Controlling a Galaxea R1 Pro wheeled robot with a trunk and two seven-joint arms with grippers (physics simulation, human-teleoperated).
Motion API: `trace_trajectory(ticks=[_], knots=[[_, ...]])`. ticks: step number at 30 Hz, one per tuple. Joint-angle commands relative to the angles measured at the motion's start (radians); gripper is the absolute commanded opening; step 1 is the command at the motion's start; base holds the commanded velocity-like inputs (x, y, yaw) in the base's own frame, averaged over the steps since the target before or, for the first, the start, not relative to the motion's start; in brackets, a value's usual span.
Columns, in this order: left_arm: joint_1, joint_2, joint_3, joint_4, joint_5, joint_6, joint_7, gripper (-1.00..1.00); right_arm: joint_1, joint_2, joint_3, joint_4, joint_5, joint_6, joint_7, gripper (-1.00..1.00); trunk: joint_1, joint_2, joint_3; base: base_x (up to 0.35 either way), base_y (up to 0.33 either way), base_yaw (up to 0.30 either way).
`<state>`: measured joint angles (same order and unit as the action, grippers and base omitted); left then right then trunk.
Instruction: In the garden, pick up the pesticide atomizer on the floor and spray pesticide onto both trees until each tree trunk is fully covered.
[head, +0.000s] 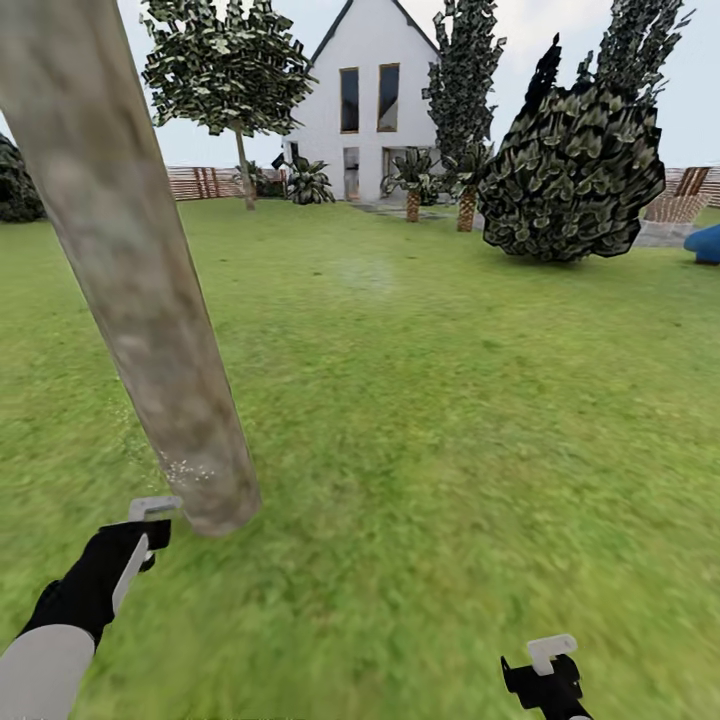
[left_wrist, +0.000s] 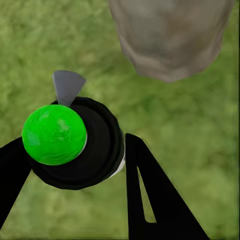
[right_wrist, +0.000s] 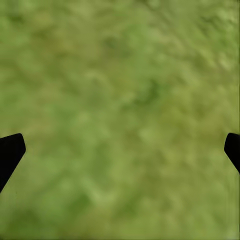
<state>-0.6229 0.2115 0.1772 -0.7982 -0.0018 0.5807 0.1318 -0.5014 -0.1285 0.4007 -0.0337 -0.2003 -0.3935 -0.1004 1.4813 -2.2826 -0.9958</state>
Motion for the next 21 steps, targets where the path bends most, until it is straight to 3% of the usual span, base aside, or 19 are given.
trace_trajectory(ticks=[1, 5, 7, 13, 21], knots=[[-0.007, -0.003, -0.001, -0.061, 0.0, 0.043, 0.003, -1.0, 0.0, 0.0, 0.009, 0.0, -0.008, -0.002, -0.002, 1.0, 0.0, 0.0, -0.001, 0.0, 0.0, 0.035], [-0.061, -0.003, -0.001, -0.161, 0.0, 0.157, -0.001, -1.0, 0.0, -0.003, 0.009, 0.0, -0.008, -0.002, -0.003, 1.0, 0.0, 0.0, -0.001, 0.0, 0.0, 0.006], [-0.094, 0.007, 0.0, -0.171, 0.0, 0.186, -0.004, -1.0, 0.0, -0.003, 0.009, 0.0, -0.008, -0.002, -0.003, 1.0, 0.0, 0.0, -0.001, 0.0, 0.0, 0.0], [-0.092, 0.005, -0.007, -0.174, -0.002, 0.189, -0.006, -1.0, 0.0, -0.003, 0.009, 0.0, -0.008, -0.002, -0.002, 1.0, 0.0, 0.0, -0.001, 0.072, -0.041, 0.0], [-0.092, 0.003, -0.006, -0.174, -0.004, 0.197, -0.005, -1.0, 0.0, -0.003, 0.009, 0.0, -0.008, -0.002, -0.003, 1.0, 0.0, 0.0, -0.001, 0.119, -0.218, 0.0]])
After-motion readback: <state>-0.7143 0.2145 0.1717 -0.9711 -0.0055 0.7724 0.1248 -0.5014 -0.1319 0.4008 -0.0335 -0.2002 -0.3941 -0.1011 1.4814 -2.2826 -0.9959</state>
